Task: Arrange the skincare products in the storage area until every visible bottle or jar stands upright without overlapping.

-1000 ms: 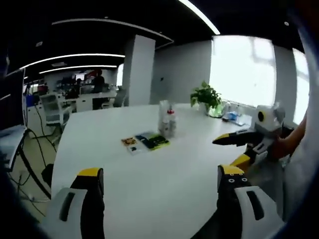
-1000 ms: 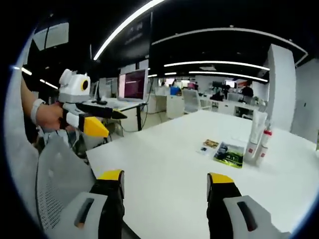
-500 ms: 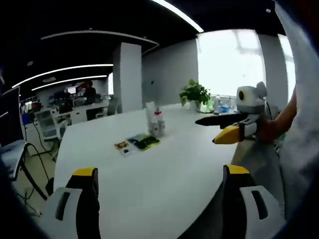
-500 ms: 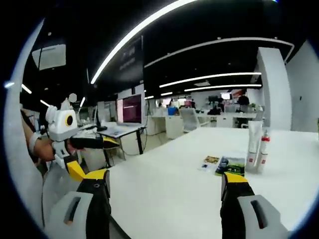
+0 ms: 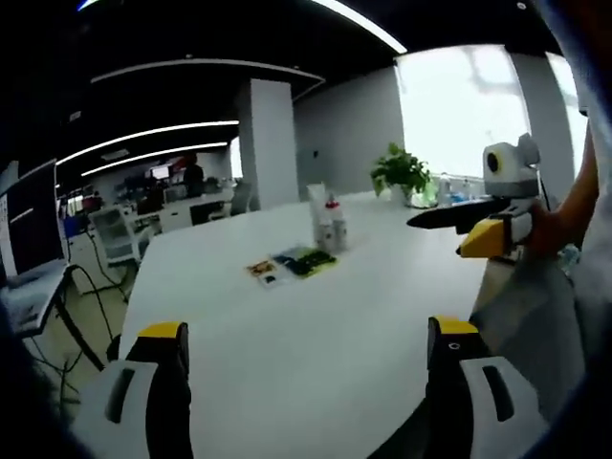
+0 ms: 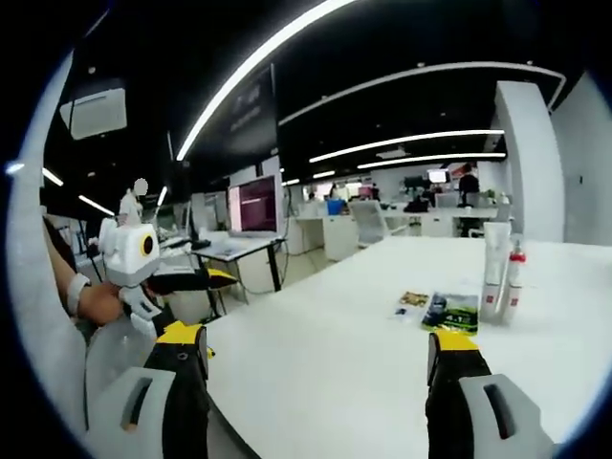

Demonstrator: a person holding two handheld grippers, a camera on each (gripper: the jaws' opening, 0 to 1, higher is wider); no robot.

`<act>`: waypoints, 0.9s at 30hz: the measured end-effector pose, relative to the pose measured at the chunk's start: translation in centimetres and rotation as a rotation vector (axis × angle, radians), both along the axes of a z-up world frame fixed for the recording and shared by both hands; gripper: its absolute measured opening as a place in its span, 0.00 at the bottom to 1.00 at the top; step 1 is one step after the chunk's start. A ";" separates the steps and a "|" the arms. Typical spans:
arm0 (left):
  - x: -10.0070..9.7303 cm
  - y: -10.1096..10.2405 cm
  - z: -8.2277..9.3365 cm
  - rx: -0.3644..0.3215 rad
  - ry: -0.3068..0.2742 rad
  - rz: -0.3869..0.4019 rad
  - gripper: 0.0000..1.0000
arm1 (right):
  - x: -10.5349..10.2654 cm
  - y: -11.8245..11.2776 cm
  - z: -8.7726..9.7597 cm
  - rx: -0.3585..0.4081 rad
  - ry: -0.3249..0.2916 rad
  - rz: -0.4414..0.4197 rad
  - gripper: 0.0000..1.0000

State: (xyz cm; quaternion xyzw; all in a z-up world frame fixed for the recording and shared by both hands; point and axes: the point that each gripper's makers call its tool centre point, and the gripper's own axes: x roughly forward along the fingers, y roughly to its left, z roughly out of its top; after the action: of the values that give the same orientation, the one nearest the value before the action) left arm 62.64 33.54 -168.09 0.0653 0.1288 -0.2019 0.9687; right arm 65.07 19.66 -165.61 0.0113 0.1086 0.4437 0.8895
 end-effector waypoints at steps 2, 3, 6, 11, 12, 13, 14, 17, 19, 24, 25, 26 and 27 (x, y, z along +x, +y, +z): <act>0.0 0.0 0.7 -0.023 -0.034 -0.005 0.99 | 0.0 0.1 0.6 0.020 -0.026 0.001 0.96; 0.0 0.0 0.7 -0.027 -0.030 -0.004 0.99 | 0.0 0.2 0.8 0.030 -0.041 0.000 0.97; -0.1 -0.2 0.3 -0.034 -0.010 -0.004 0.99 | 0.3 -0.1 0.5 0.009 -0.045 -0.014 0.98; -0.2 -0.3 -0.2 -0.021 0.005 -0.009 0.99 | -0.1 0.5 -0.1 -0.010 -0.014 0.012 0.97; -0.2 -0.2 -0.2 -0.022 0.005 -0.009 0.99 | -0.3 0.7 -0.3 -0.019 -0.006 0.020 0.96; -0.1 -0.1 -0.2 -0.026 0.009 -0.004 0.99 | -0.4 0.9 -0.5 -0.025 0.000 0.028 0.96; -0.1 0.0 -0.2 -0.027 0.011 -0.002 0.99 | -0.5 1.0 -0.5 -0.028 0.002 0.032 0.95; -0.1 0.2 -0.7 -0.010 0.026 0.007 0.99 | -0.9 1.4 -0.7 -0.033 0.015 0.055 0.94; -0.1 0.3 -0.8 -0.006 0.031 0.009 0.99 | -1.0 1.5 -0.6 -0.027 0.018 0.062 0.95; -0.3 0.1 -1.1 0.005 0.043 -0.007 0.99 | -1.3 1.7 -0.2 -0.013 0.005 0.073 0.94; -0.2 0.1 -1.1 0.003 0.045 -0.006 0.99 | -1.4 1.8 -0.1 -0.011 0.003 0.078 0.94; -0.2 0.2 -1.1 0.001 0.047 -0.004 0.99 | -1.5 1.8 -0.1 -0.010 0.002 0.081 0.94; -0.2 0.2 -1.1 -0.001 0.047 -0.003 0.99 | -1.5 1.8 -0.1 -0.012 0.001 0.082 0.94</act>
State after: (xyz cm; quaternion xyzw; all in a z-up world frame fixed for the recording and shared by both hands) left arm 62.41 33.72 -169.20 0.0605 0.1511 -0.2049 0.9651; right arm 63.56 21.48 -165.73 0.0017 0.1118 0.4792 0.8706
